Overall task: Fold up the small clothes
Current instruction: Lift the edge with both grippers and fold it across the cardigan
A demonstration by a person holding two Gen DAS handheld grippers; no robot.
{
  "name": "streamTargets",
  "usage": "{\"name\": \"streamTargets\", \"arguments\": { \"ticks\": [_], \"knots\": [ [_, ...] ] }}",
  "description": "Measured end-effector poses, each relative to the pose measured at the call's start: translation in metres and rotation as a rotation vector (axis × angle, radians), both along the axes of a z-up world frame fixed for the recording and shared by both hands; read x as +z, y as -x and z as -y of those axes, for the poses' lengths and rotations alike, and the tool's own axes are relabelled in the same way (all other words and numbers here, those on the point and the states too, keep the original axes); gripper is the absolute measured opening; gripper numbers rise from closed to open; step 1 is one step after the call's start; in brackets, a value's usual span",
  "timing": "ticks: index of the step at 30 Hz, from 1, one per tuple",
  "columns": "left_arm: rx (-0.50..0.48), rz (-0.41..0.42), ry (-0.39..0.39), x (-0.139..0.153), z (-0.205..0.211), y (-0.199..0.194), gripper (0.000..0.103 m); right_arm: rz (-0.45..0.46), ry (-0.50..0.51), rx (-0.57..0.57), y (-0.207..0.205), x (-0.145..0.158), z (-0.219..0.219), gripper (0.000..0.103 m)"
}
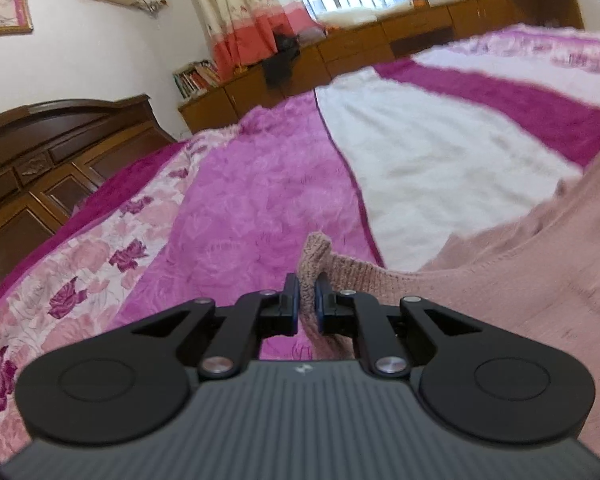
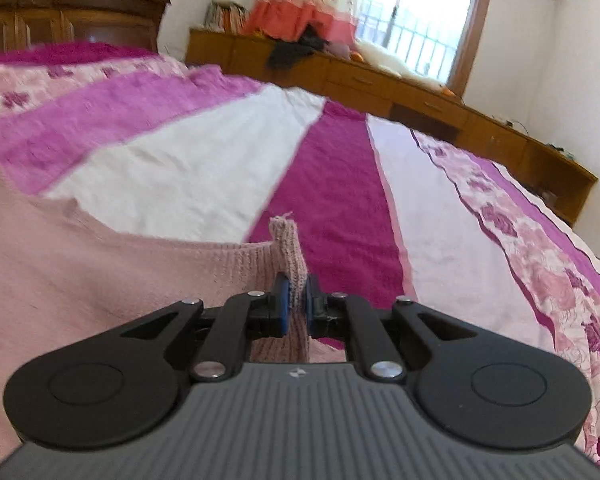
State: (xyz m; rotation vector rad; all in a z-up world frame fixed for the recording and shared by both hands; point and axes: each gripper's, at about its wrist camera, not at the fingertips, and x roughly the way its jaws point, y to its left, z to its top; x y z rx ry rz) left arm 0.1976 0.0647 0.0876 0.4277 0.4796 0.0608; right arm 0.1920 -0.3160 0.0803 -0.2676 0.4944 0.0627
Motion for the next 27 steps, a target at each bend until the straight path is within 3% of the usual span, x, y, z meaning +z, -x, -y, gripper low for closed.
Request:
{"name": "streamTargets", "arguments": {
  "ticks": [3,7,12,19,27],
  "knots": [
    [0.025,-0.042,-0.027,-0.021,-0.010,-0.015,0.010,-0.040,0.006,-0.013,-0.017,-0.024,0.006,0.008],
    [0.056,-0.124,0.034,-0.042,-0.030,-0.025,0.012,-0.124,0.016,-0.052,-0.041,-0.051,0.012,0.009],
    [0.080,-0.147,0.103,-0.046,-0.049,-0.023,0.013,-0.140,-0.083,-0.105,-0.047,-0.047,0.030,0.010],
    [0.084,-0.152,0.163,-0.020,-0.057,-0.007,0.013,-0.131,-0.272,-0.142,-0.011,-0.018,0.060,0.012],
    [0.059,-0.150,0.253,0.011,-0.064,0.033,0.013,-0.135,-0.386,-0.106,0.066,0.001,0.057,0.016]
  ]
}}
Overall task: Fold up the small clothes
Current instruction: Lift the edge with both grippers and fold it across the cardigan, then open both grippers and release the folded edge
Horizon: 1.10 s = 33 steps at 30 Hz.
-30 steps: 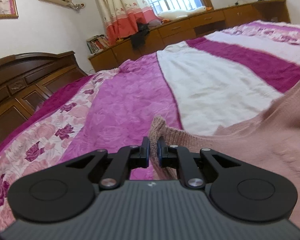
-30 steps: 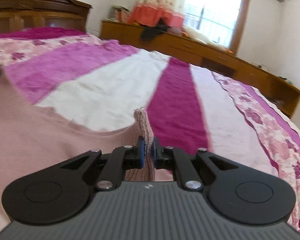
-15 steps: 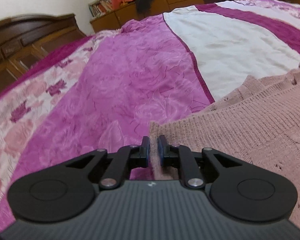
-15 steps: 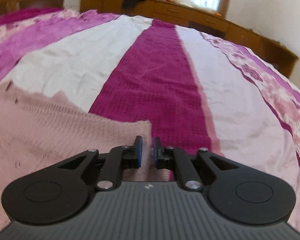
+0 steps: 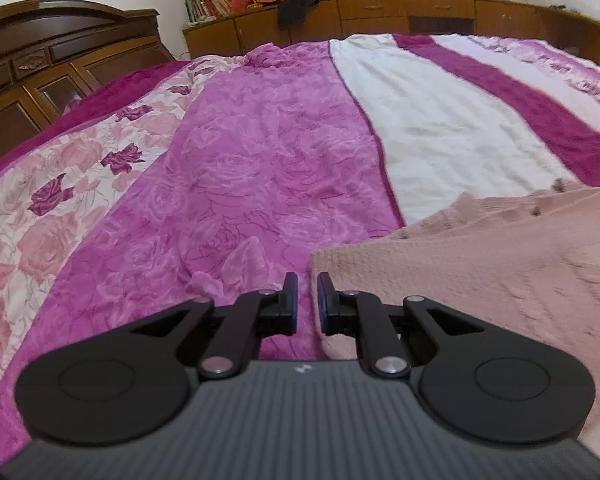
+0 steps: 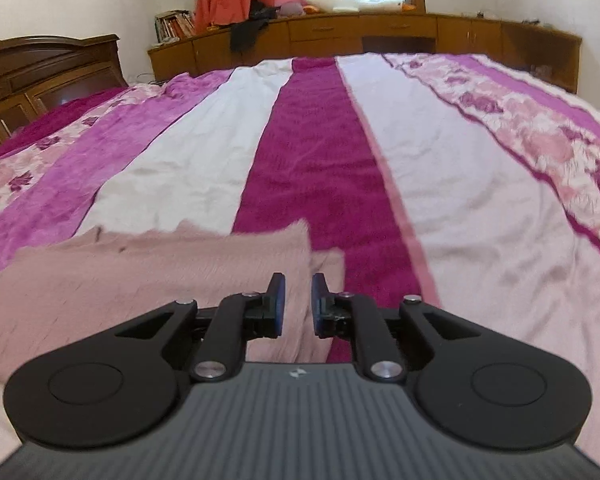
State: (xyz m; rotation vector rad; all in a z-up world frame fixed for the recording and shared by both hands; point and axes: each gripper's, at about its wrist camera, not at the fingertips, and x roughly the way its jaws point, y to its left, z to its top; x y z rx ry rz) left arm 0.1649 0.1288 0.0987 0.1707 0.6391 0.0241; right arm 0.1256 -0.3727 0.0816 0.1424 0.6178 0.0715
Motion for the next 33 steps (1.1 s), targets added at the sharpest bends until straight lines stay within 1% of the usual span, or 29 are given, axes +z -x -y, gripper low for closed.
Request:
{"name": "streamTargets", "arguments": {
  "ticks": [6,9,13,17,20,22,25,26,29,33],
  "knots": [
    [-0.014,-0.013,0.110,0.009,0.001,0.037,0.013,-0.008,-0.076,-0.008,0.037,-0.007,-0.006,0.019],
    [-0.020,-0.029,0.157,0.008,0.001,0.052,0.013,-0.013,-0.089,-0.008,0.049,-0.011,-0.009,0.020],
    [-0.028,-0.066,0.153,-0.003,0.002,0.064,0.013,-0.025,-0.057,-0.007,0.055,-0.019,-0.011,0.021],
    [0.030,-0.129,0.100,-0.027,-0.003,0.067,0.013,-0.053,-0.035,-0.017,0.050,-0.027,-0.008,0.024],
    [0.043,-0.144,0.112,-0.038,-0.008,0.071,0.013,-0.053,-0.033,0.000,0.044,-0.020,-0.005,0.024],
    [0.044,-0.133,0.117,-0.035,-0.008,0.072,0.013,-0.039,-0.028,0.015,0.035,-0.012,-0.005,0.025],
    [0.049,-0.119,0.128,-0.028,-0.007,0.071,0.013,-0.059,-0.059,0.044,0.013,-0.008,-0.001,0.034],
    [0.052,-0.113,0.133,-0.026,-0.006,0.071,0.013,-0.073,-0.077,0.042,0.002,-0.010,0.001,0.037],
    [0.050,-0.086,0.141,-0.018,-0.001,0.071,0.013,-0.105,-0.109,0.024,-0.025,-0.018,0.007,0.037],
    [0.032,-0.076,0.144,-0.012,0.009,0.068,0.013,-0.147,-0.081,0.024,-0.052,-0.031,0.006,0.037]
  ]
}}
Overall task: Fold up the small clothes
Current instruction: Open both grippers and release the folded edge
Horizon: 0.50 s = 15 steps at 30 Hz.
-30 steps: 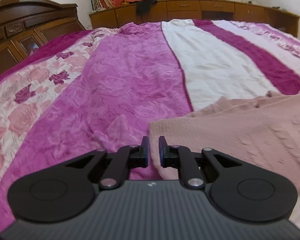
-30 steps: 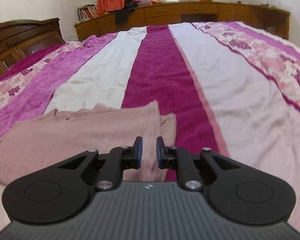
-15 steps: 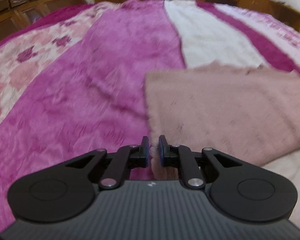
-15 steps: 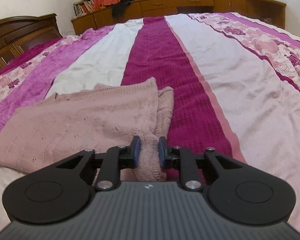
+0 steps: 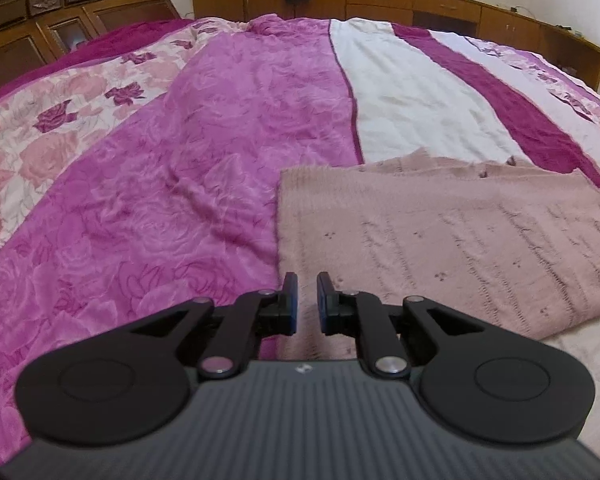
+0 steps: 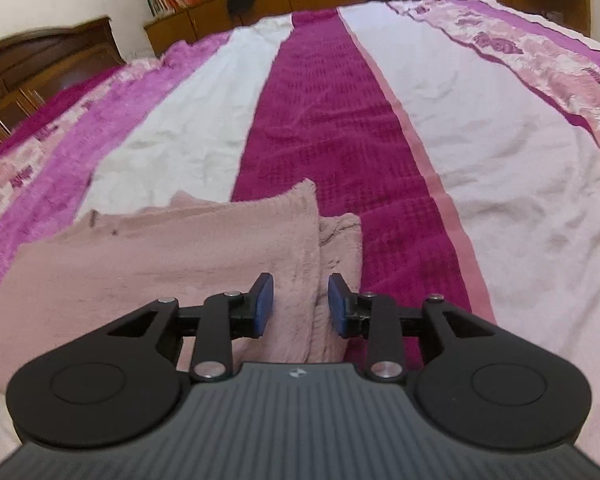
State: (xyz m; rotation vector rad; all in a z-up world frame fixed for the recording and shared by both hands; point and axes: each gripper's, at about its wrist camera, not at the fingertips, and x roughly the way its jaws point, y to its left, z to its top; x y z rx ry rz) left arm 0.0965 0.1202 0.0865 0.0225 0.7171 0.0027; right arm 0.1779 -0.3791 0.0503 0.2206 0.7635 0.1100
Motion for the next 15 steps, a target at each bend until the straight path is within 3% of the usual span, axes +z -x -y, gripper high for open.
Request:
{"name": "streamTargets", "arguments": {
  "ticks": [5,7,8,11,13,15],
  "knots": [
    [-0.013,0.000,0.006,-0.002,0.011,-0.007,0.013,-0.033,-0.066,-0.005,-0.015,-0.016,0.004,0.037],
    [-0.013,-0.004,0.021,-0.004,0.014,-0.010,0.013,-0.021,-0.108,-0.018,-0.014,-0.017,0.009,0.011],
    [-0.014,-0.007,0.027,-0.005,0.015,-0.011,0.013,-0.003,-0.116,-0.017,-0.012,-0.015,0.011,0.006],
    [-0.016,-0.011,0.033,-0.008,0.020,-0.014,0.013,0.069,-0.039,-0.083,-0.005,-0.007,0.015,0.001],
    [-0.024,-0.015,0.032,-0.010,0.023,-0.015,0.013,0.056,0.011,-0.150,-0.010,-0.011,0.023,0.000],
    [-0.033,-0.021,0.022,-0.013,0.026,-0.018,0.013,0.011,-0.029,-0.165,-0.016,-0.023,0.034,0.000]
  ]
}}
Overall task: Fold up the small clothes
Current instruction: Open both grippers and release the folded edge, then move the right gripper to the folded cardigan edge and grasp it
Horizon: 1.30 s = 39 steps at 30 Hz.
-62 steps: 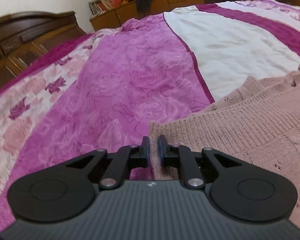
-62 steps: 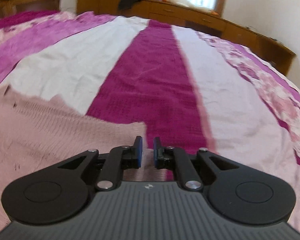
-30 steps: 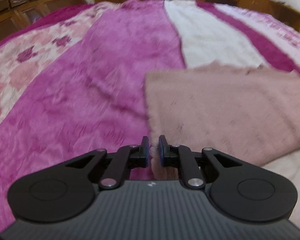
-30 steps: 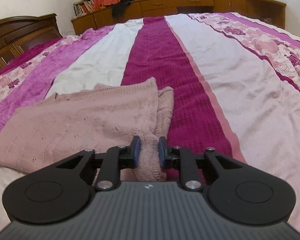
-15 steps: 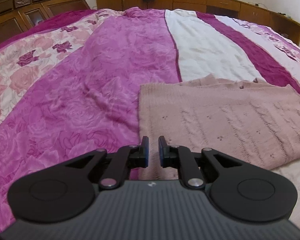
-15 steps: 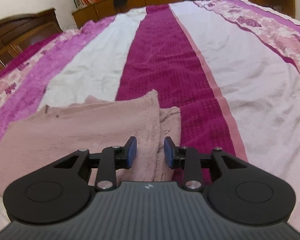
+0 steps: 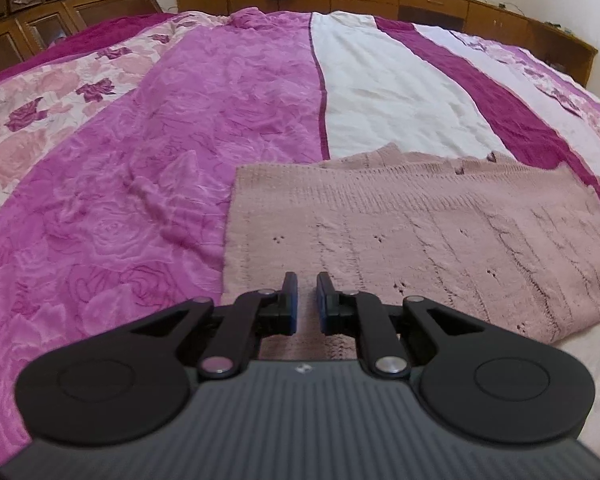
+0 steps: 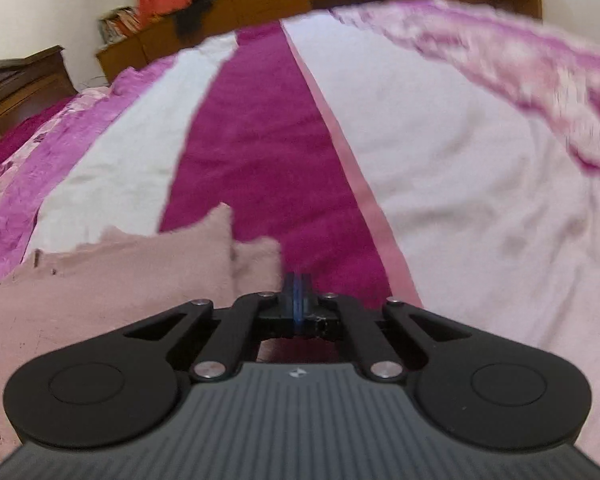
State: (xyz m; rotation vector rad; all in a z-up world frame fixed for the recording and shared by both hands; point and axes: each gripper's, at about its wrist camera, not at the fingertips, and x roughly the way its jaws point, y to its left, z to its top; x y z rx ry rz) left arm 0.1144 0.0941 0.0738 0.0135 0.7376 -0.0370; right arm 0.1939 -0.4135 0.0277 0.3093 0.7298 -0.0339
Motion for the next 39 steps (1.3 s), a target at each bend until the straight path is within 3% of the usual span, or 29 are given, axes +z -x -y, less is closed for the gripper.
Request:
{"name": "streamTargets", "arguments": {
  "ticks": [4,7,10,12,14,20,24,29,34,39],
  "knots": [
    [-0.002,-0.010,0.000,-0.003,0.002,-0.003,0.013,0.040,-0.052,-0.024,0.014,0.008,0.002,0.000],
    [-0.001,-0.015,0.004,-0.003,0.001,-0.005,0.013,0.092,-0.066,0.024,0.035,0.024,-0.009,0.006],
    [0.006,-0.026,0.005,-0.001,0.002,-0.006,0.013,0.106,-0.096,0.084,0.053,0.037,-0.023,0.021],
    [0.012,-0.029,0.002,0.001,0.003,-0.006,0.013,0.115,-0.103,0.103,0.066,0.043,-0.030,0.041],
    [0.015,-0.033,0.006,0.004,0.004,-0.004,0.013,0.130,-0.119,0.106,0.080,0.046,-0.036,0.049],
    [0.031,-0.068,-0.006,0.011,0.006,0.002,0.013,0.140,-0.136,0.033,0.116,0.048,-0.044,0.057],
    [0.047,-0.102,-0.018,0.016,0.006,0.008,0.013,0.052,-0.082,0.038,0.122,0.048,-0.048,0.059],
    [0.055,-0.145,-0.017,0.017,0.005,0.009,0.013,0.009,-0.167,-0.041,0.114,0.044,-0.022,0.067],
    [0.043,-0.164,0.054,0.027,-0.004,0.005,0.013,-0.038,-0.158,0.027,0.093,0.052,-0.012,0.074],
    [0.079,-0.170,0.028,0.026,-0.009,0.011,0.013,-0.060,-0.170,0.071,0.083,0.054,-0.011,0.074]
  ]
}}
